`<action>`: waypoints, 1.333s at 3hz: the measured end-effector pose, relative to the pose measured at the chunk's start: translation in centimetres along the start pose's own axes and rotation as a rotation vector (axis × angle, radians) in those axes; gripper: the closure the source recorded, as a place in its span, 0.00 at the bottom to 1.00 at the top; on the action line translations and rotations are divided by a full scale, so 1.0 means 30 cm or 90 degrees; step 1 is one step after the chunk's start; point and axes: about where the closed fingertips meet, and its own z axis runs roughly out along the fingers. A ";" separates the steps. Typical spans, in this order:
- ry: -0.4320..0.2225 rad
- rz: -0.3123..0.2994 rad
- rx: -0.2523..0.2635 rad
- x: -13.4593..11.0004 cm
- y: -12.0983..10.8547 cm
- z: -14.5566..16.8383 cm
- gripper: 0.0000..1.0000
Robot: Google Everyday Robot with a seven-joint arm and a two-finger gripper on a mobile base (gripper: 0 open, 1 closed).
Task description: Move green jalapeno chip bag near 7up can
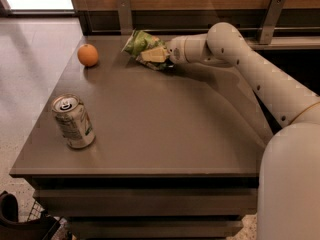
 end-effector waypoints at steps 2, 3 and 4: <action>0.000 0.000 0.000 0.000 0.000 0.000 1.00; 0.017 -0.037 0.032 -0.106 0.078 -0.208 1.00; 0.030 -0.085 0.077 -0.239 0.183 -0.459 1.00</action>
Offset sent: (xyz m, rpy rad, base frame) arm -0.0961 -0.0789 0.1565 -0.1274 -0.1650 -0.0233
